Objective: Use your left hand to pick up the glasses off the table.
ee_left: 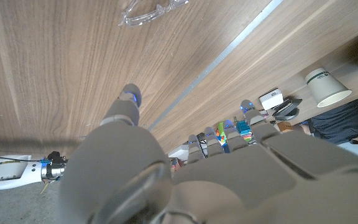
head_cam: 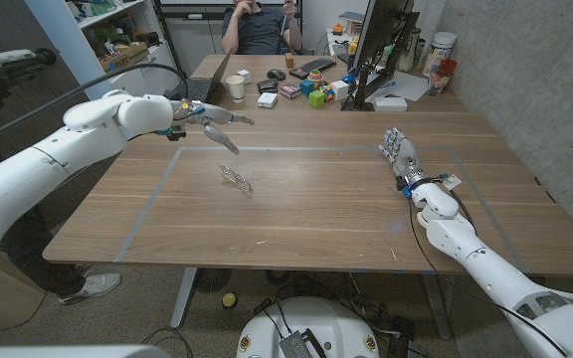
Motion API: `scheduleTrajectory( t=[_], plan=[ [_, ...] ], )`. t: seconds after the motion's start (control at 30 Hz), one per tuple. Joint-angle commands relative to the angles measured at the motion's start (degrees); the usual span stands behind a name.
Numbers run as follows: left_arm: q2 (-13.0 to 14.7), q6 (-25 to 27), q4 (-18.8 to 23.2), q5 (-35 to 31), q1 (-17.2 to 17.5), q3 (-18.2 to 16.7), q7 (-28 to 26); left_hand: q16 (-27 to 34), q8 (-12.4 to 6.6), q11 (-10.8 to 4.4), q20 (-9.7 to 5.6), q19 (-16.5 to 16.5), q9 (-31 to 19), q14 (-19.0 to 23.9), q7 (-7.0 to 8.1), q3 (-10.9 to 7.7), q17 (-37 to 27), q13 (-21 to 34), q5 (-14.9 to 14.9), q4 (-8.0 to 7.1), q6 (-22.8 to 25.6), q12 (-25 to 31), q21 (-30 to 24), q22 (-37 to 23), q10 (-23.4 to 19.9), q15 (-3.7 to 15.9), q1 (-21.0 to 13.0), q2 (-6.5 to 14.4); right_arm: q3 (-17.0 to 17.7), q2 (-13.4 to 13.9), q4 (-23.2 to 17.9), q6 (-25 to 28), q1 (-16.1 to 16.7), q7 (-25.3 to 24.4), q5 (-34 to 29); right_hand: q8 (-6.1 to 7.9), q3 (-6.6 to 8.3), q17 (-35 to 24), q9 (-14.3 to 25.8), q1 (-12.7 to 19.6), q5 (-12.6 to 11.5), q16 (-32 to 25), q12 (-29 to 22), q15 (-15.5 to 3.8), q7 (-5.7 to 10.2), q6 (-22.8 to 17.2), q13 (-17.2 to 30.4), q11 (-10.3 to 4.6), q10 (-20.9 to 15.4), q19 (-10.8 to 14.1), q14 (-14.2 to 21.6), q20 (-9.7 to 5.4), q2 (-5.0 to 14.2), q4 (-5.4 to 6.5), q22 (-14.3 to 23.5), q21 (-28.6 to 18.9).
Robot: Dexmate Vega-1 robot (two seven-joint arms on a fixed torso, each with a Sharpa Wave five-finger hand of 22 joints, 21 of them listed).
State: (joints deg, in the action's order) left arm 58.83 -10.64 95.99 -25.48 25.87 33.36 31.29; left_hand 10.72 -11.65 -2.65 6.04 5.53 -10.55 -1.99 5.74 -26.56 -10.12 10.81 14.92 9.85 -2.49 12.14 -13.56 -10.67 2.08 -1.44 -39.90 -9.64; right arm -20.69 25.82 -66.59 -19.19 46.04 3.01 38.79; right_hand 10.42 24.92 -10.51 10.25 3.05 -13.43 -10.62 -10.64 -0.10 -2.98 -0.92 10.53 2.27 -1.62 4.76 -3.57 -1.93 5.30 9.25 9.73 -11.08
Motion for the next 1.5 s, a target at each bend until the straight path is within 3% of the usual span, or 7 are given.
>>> scheduleTrajectory(
  t=[0.03,0.57,0.8,0.9,1.2,1.3,1.5],
  plan=[
    [-2.0,-2.4,-2.6,-2.4,-3.1,3.2,4.9,0.2,-0.10,0.18,-0.32,-0.1,-0.1,0.2,-0.59,0.50,-0.2,0.2,0.6,0.06,0.1,0.1,0.3,0.0,-0.1,-0.14,-1.3,0.0,-0.4,-0.7,1.3,0.0,-0.8,-0.2,-0.3,0.40,0.35,-0.1,0.2,-0.7,-0.4,-0.4,-0.4,0.06,-0.16,-0.2,0.1,0.10,0.0,0.5,-0.1,-0.14,3.24,0.16,0.2,-0.3],
    [-4.7,-5.5,-7.8,-3.1,-5.6,6.5,8.1,0.1,-0.11,-0.23,-1.03,0.2,-0.1,0.4,-1.06,1.11,-0.1,0.2,1.5,-0.14,0.3,0.1,0.5,0.0,-0.2,0.06,-3.6,0.6,-0.5,-1.2,2.3,0.1,-1.2,-0.6,-0.4,0.39,0.36,-0.1,0.2,-0.7,-0.4,-0.4,-0.3,0.07,-0.23,-0.1,0.1,0.08,0.0,0.8,-0.1,-0.65,3.23,0.15,0.2,-0.4],
    [-5.0,-5.7,-8.3,-3.9,-6.1,7.5,9.2,-0.2,-0.10,-0.22,-1.43,-0.2,-0.2,-0.6,-1.31,1.49,-0.1,0.3,2.1,-0.36,0.6,0.0,0.8,0.0,0.0,0.09,-5.6,1.2,-0.6,-1.5,2.9,0.1,-1.5,-0.5,-0.4,0.38,0.37,-0.1,0.2,-0.7,-0.4,-0.4,-0.4,0.04,-0.24,-0.1,0.1,0.09,0.0,0.8,-0.1,-0.75,3.23,0.14,0.2,-0.4],
    [-5.0,-5.6,-8.2,-4.1,-6.2,7.7,9.9,-0.1,-0.32,-0.91,-1.63,0.1,-0.2,-0.3,-1.36,1.73,-0.1,0.3,2.2,-0.50,1.3,0.3,0.8,0.0,-0.7,0.38,-6.3,1.4,-0.7,-1.6,3.2,0.1,-1.7,-0.4,-0.4,0.39,0.37,-0.1,0.2,-0.7,-0.4,-0.4,-0.4,0.05,-0.24,-0.1,0.1,0.07,0.0,0.8,0.0,-0.76,3.23,0.14,0.2,-0.4],
    [-5.2,-5.7,-7.9,-4.9,-6.9,8.5,11.8,0.3,-0.65,-1.49,-2.21,0.5,-0.2,0.9,-0.60,2.25,-0.1,0.4,2.3,-0.80,2.9,1.2,0.9,0.0,-3.5,1.61,-8.1,2.3,-0.7,-2.0,4.0,-0.1,-1.9,-0.2,-0.3,0.38,0.36,-0.1,0.2,-0.8,-0.4,-0.3,-0.3,0.00,-0.20,0.0,0.1,0.12,0.0,0.8,-0.1,-0.84,3.19,0.14,0.2,-0.3],
    [-5.5,-5.8,-8.0,-5.4,-7.4,9.0,13.1,-0.2,-0.03,-0.95,-2.36,0.1,-0.2,-0.4,0.12,2.57,-0.1,0.4,2.1,-0.97,1.7,0.2,1.2,0.0,-0.9,1.29,-9.2,2.9,-0.6,-2.0,4.0,-0.1,-1.8,-0.5,-0.2,0.38,0.36,-0.1,0.2,-0.8,-0.4,-0.4,-0.3,0.06,-0.26,0.0,0.1,0.15,0.1,0.9,0.0,-0.76,3.19,0.14,0.2,-0.3],
    [-5.5,-5.7,-7.3,-7.1,-7.8,9.9,14.9,-0.5,0.37,-1.42,-3.38,-0.7,-0.2,-1.6,0.72,2.87,-0.1,0.4,1.7,-1.06,0.8,-0.3,1.6,0.0,0.5,1.68,-10.4,3.6,-0.4,-1.9,4.0,-0.1,-1.8,-0.8,-0.2,0.41,0.37,-0.1,0.2,-0.8,-0.4,-0.4,-0.4,0.03,-0.23,-0.1,0.1,0.18,-0.1,0.9,0.2,-0.74,3.19,0.13,0.2,-0.3]
  ],
)
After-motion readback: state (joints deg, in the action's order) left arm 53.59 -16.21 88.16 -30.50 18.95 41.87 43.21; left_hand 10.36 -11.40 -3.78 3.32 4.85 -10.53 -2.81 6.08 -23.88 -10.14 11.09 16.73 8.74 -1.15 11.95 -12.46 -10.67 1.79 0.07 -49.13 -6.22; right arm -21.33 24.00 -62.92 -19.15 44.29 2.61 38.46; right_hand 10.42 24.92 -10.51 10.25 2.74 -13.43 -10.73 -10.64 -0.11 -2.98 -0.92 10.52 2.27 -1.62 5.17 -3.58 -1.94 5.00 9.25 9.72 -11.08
